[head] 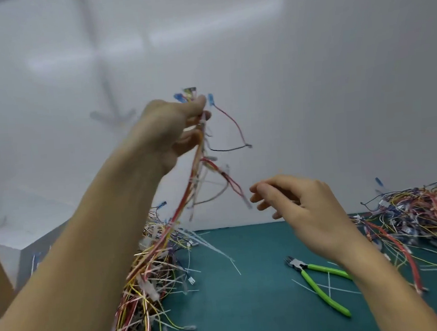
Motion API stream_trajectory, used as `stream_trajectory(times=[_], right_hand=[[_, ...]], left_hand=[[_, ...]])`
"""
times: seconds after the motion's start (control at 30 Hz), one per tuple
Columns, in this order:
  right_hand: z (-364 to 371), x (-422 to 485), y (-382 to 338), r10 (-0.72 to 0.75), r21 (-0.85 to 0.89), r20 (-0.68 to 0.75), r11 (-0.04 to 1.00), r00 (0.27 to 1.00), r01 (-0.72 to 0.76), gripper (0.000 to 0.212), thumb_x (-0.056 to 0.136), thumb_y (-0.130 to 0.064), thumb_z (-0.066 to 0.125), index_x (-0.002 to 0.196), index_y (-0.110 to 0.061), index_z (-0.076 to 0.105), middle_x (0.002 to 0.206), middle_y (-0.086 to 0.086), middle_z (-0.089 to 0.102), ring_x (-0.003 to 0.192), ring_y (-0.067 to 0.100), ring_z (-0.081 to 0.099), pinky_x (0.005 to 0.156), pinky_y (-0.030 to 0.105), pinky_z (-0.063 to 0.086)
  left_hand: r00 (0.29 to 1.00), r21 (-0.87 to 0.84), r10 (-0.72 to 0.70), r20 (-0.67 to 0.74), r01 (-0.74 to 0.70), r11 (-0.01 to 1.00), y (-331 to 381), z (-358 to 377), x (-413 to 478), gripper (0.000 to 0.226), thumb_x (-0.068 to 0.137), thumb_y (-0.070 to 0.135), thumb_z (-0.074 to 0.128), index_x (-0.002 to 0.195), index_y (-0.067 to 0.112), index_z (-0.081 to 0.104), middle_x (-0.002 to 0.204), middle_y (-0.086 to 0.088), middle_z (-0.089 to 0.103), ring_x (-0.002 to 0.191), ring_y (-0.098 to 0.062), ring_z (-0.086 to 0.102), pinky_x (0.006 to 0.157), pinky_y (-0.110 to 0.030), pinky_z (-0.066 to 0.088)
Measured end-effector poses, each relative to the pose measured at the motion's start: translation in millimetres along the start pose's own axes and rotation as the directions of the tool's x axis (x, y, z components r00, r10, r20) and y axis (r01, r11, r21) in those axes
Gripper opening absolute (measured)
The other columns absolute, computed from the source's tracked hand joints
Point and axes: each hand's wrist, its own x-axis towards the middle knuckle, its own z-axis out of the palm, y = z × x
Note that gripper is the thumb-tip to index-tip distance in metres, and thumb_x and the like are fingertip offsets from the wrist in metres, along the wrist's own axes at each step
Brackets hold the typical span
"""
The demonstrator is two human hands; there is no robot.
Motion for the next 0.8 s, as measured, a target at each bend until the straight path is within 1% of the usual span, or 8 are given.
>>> stream_trajectory(times=[0.13,0.23,0.4,0.47,0.53,0.6,0.67,0.8], right_hand=[[4,0,-13,0.071,0.283,0.052,0.956,0.996,-0.083,0.038,0.094,-0.055,0.052,0.099,-0.024,0.073,0.095,-0.004,0.076,0.086,0.013,0.073,0.071,0.036,0.059],[10,1,-13,0.127,0.239,0.018,0.963,0.992,-0.128,0.047,0.090,-0.064,0.053,0.096,-0.023,0.074,0.093,-0.001,0.076,0.091,0.016,0.071,0.085,0.043,0.057],[7,6,3,0.214,0.165,-0.242,0.970,0.946,-0.177,0.022,0.094,-0.034,0.064,0.084,-0.016,0.073,0.084,0.011,0.073,0.089,0.033,0.065,0.085,0.051,0.052],[0,7,10,0.221,0.069,-0.304,0.975,0.927,-0.210,0.022,0.095,-0.034,0.063,0.087,-0.015,0.072,0.087,0.014,0.072,0.087,0.034,0.065,0.083,0.047,0.052],[-6,8,12,0.252,0.052,-0.336,0.967,0.907,-0.249,0.018,0.094,-0.037,0.064,0.107,-0.024,0.069,0.106,-0.002,0.073,0.088,0.021,0.068,0.085,0.043,0.056],[-9,8,15,0.353,0.012,-0.277,0.931,0.893,-0.365,0.055,0.090,-0.040,0.068,0.139,-0.028,0.048,0.137,-0.005,0.057,0.107,0.019,0.065,0.096,0.047,0.053],[-9,7,16,0.450,-0.051,-0.151,0.886,0.880,-0.462,0.071,0.089,-0.035,0.071,0.148,-0.026,0.033,0.143,0.000,0.053,0.110,0.026,0.065,0.096,0.049,0.053],[-2,3,10,0.527,0.135,0.228,0.815,0.818,-0.563,0.033,0.091,-0.024,0.070,0.118,-0.012,0.055,0.103,0.005,0.074,0.077,0.026,0.076,0.070,0.041,0.063]], left_hand=[[0.994,-0.150,-0.097,0.050,0.104,0.983,-24,41,-9,0.017,0.096,0.015,0.062,0.080,0.009,0.057,0.068,-0.003,0.055,0.041,-0.006,0.049,0.042,-0.015,0.046],[0.988,-0.246,-0.108,0.107,0.131,0.960,-41,62,-13,0.017,0.098,0.008,0.057,0.082,0.004,0.055,0.072,-0.005,0.055,0.045,-0.007,0.058,0.051,-0.016,0.055],[0.974,-0.268,-0.086,0.209,0.142,0.953,-51,84,-16,0.006,0.099,-0.002,0.050,0.095,-0.003,0.054,0.083,-0.010,0.060,0.073,-0.020,0.067,0.075,-0.022,0.058],[0.978,-0.250,-0.071,0.194,0.119,0.961,-51,88,-14,0.006,0.098,-0.001,0.051,0.093,-0.001,0.054,0.079,-0.008,0.060,0.072,-0.019,0.066,0.080,-0.025,0.058],[0.986,-0.250,-0.030,0.162,0.071,0.966,-52,90,-10,0.013,0.098,0.001,0.052,0.086,0.002,0.056,0.076,-0.007,0.058,0.071,-0.017,0.062,0.083,-0.026,0.056],[0.993,-0.333,0.017,0.116,0.023,0.943,-52,89,-5,0.019,0.100,0.002,0.050,0.081,0.005,0.055,0.075,-0.008,0.056,0.069,-0.016,0.056,0.082,-0.029,0.052],[0.996,-0.488,0.038,0.084,0.007,0.873,-51,85,1,0.021,0.101,0.001,0.046,0.082,0.004,0.054,0.074,-0.008,0.055,0.068,-0.015,0.054,0.080,-0.027,0.051],[0.999,-0.699,0.010,0.044,0.023,0.714,-47,80,12,0.025,0.103,0.002,0.043,0.080,0.004,0.054,0.070,-0.007,0.056,0.068,-0.013,0.055,0.086,-0.026,0.052]])
